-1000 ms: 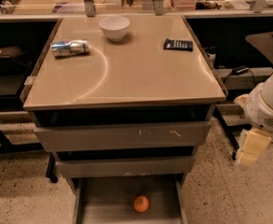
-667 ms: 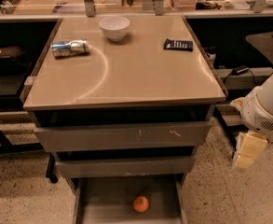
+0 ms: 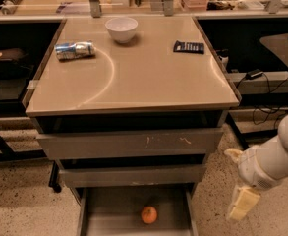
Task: Pick orange from bottom drawer and place on counter
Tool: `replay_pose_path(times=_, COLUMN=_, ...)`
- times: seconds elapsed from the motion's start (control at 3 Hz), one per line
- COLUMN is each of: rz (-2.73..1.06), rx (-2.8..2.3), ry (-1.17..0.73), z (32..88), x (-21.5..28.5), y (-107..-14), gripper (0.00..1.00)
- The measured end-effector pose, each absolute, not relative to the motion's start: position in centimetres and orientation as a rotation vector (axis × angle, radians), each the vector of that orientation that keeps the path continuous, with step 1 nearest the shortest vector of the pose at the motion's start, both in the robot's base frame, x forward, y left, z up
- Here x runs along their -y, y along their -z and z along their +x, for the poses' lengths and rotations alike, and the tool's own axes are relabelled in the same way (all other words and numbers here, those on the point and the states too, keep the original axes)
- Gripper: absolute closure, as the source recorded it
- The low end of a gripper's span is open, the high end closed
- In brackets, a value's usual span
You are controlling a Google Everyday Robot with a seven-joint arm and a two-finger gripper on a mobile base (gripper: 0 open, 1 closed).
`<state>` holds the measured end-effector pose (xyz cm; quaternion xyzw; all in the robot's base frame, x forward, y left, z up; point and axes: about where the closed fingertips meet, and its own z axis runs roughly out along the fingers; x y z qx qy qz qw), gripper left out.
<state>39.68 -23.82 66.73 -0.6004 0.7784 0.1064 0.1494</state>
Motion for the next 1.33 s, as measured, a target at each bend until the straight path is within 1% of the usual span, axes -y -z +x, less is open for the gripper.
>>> replay_pose_path(times=0.33, rz=-1.643, rx=-2.211, ry=-0.415, z=40.1, x=22.9, y=-58.1, gripper=0.0)
replay_pose_path(times=0.67, rz=-1.646, rx=-2.21, ry=-0.411, z=40.1, x=22.9, y=-58.3, gripper=0.0)
replay_pose_path(times=1.0, rz=-1.639, rx=-2.159, ry=-0.477, z=40.4, x=22.0, y=-56.4, gripper=0.0)
replay_pose_path(times=1.33, rz=-1.637, rx=-2.051, ry=-0.541, z=41.7, x=20.1, y=-51.2, gripper=0.0)
